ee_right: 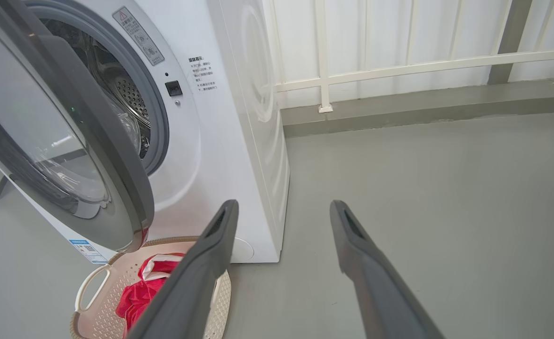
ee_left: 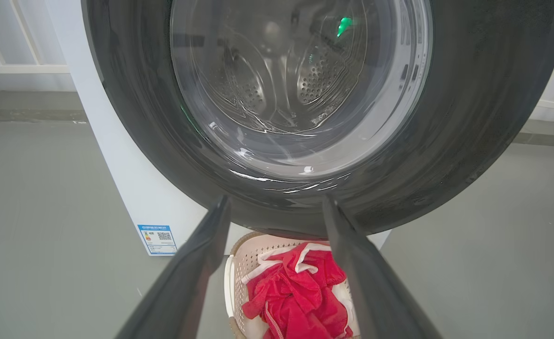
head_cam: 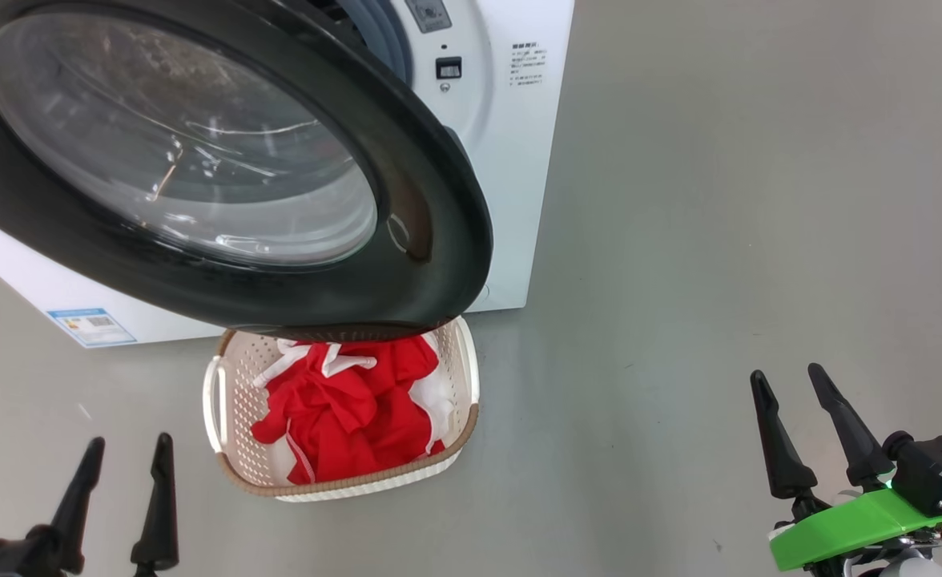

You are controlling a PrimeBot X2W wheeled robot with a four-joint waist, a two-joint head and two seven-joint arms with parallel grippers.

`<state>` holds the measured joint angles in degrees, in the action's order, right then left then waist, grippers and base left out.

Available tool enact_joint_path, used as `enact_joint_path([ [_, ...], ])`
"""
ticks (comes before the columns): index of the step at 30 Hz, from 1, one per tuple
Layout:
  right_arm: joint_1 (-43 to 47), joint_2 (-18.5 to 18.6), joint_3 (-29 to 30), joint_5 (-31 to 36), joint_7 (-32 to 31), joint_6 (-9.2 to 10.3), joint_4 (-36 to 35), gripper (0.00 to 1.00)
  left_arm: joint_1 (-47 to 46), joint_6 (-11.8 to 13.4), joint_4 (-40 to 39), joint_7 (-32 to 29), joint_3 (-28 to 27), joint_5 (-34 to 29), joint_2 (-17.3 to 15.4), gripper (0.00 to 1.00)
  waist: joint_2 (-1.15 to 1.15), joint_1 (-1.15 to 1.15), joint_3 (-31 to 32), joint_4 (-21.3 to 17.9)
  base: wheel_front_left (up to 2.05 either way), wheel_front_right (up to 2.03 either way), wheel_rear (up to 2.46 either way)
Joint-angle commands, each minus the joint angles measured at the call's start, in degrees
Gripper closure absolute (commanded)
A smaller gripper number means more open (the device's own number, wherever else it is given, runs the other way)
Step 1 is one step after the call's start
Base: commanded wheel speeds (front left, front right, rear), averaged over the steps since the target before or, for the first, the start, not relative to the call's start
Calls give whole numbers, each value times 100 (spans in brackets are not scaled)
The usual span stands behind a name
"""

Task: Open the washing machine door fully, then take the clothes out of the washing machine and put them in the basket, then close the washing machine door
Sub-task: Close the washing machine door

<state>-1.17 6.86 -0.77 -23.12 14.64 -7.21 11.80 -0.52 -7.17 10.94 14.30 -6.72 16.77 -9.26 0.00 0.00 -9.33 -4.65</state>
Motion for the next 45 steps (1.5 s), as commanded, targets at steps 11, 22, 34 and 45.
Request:
enact_joint_path([
  [11, -14, 72, -86, 68, 36, -28, -135, 0, 7, -32, -108, 70, -175, -122, -49, 0, 0, 0, 32, 38, 0, 0, 0],
  [22, -58, 90, -206, -17, 36, -28, -280, 100, -61, -32, -173, 70, 90, -175, 157, 0, 0, 0, 27, 490, 0, 0, 0],
  [34, -716, 212, -938, -112, 36, -28, -323, 100, -77, -32, -169, 70, 369, -254, 483, 0, 0, 0, 2, 1456, 0, 0, 0],
  [45, -1563, 242, -1446, -168, 36, -28, -86, 100, -313, -32, -145, 70, 563, -266, 563, 0, 0, 0, -257, 1841, 0, 0, 0],
])
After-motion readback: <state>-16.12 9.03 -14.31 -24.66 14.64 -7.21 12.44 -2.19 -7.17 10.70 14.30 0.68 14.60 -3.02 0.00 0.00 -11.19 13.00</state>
